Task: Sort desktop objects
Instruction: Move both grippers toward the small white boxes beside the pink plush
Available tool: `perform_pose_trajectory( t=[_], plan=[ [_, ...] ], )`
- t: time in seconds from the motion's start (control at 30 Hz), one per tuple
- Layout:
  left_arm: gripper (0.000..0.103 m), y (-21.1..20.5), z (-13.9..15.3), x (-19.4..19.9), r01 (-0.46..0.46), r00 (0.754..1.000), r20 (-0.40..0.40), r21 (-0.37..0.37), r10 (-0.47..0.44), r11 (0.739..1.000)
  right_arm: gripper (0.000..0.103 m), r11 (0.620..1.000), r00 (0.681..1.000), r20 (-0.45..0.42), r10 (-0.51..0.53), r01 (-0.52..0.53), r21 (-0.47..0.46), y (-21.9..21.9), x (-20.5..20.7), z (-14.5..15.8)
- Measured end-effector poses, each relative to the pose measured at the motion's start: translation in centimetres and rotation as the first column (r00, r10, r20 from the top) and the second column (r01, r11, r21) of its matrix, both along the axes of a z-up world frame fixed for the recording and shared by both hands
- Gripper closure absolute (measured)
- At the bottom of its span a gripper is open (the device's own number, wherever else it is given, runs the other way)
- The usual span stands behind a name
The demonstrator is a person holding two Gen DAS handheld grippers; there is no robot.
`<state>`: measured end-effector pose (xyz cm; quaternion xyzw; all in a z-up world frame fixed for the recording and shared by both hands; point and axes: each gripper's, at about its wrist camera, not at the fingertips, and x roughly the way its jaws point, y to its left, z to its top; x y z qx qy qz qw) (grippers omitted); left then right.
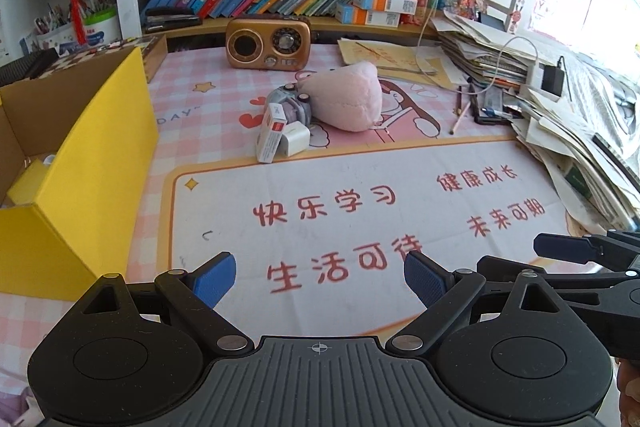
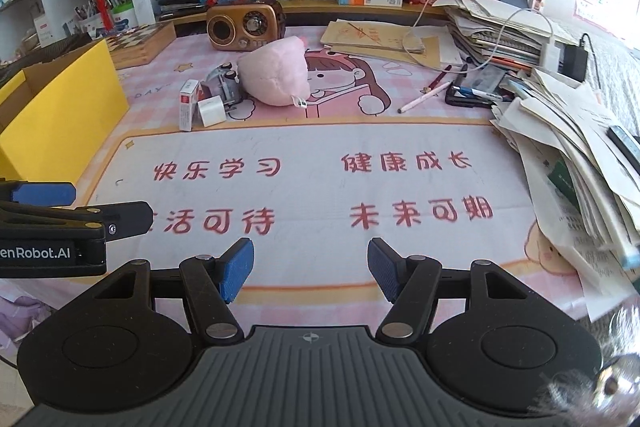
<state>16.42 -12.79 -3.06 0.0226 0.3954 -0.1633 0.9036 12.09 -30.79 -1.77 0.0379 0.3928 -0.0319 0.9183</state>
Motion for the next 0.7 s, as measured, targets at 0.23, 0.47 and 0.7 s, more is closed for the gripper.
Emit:
perform_pose_trajectory(
  t=[0.23, 0.47, 0.7],
  plan=[
    [0.01, -1.1, 0.0, 2.0, -0.034, 0.999, 0.006, 0.031, 0.033, 0.999, 0.042, 0.999, 0.999, 0.009, 0.033, -0.033, 0.019, -1.5, 3.1, -0.1],
    [0.01, -1.5, 0.2, 4.5, -0.095, 0.995, 0.025, 0.048, 0.094, 0.994, 0.041, 0.997, 0.997, 0.035, 0.064, -0.065, 0.028, -3.0, 6.3, 0.2],
    [0.01, -1.7, -0.3, 7.0, -0.144, 0.989, 0.032, 0.072, 0.142, 0.987, 0.04, 0.993, 0.992, 0.057, 0.11, -0.112, 0.024, -3.8, 9.6, 0.2]
  ],
)
